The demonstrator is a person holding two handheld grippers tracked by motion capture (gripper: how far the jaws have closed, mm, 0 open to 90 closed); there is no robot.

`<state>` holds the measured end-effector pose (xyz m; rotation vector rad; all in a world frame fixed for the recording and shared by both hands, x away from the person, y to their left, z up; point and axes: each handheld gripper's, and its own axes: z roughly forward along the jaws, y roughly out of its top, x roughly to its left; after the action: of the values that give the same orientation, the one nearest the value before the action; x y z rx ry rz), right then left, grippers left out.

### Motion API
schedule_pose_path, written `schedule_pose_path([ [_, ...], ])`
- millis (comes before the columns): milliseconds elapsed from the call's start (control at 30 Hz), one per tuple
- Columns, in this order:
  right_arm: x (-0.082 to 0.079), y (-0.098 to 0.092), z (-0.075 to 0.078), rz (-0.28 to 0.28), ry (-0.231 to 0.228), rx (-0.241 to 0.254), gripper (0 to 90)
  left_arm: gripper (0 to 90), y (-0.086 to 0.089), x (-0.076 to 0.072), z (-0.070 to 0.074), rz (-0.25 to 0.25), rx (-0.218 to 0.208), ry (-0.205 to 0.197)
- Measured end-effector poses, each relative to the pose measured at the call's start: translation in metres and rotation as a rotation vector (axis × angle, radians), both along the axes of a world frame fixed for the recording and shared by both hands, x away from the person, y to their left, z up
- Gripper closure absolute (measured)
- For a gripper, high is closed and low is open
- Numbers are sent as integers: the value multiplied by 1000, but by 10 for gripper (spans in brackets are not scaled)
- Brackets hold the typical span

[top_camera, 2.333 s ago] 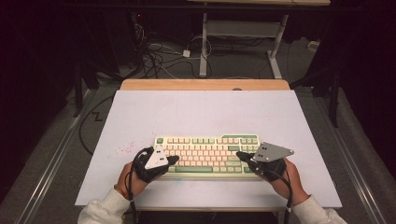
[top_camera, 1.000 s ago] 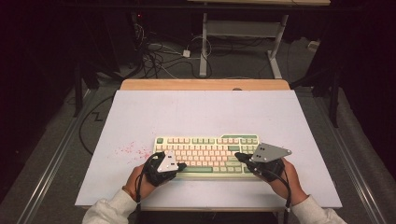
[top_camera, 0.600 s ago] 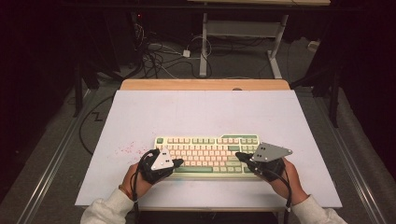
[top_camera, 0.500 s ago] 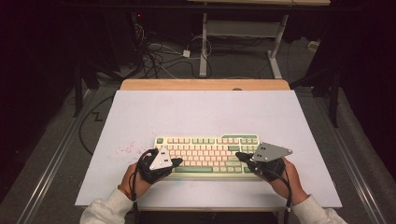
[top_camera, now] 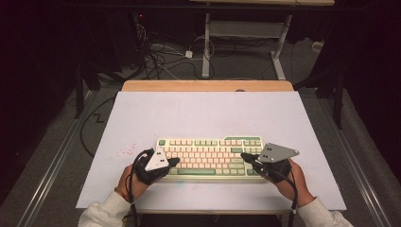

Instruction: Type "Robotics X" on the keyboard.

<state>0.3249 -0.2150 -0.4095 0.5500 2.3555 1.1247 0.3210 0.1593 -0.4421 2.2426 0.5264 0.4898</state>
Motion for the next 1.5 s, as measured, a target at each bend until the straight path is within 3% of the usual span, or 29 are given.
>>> schedule_pose_path([
  [133,1,-5,0,-7,15,12,897,875,4,0,1,9,-2,-3],
  [500,2,-4,-10,-11,42,-21,898,875,9,1,3,24,-1,-11],
  [1500,11,14,-34,24,102,-91,897,875,9,0,1,19,8,-4],
])
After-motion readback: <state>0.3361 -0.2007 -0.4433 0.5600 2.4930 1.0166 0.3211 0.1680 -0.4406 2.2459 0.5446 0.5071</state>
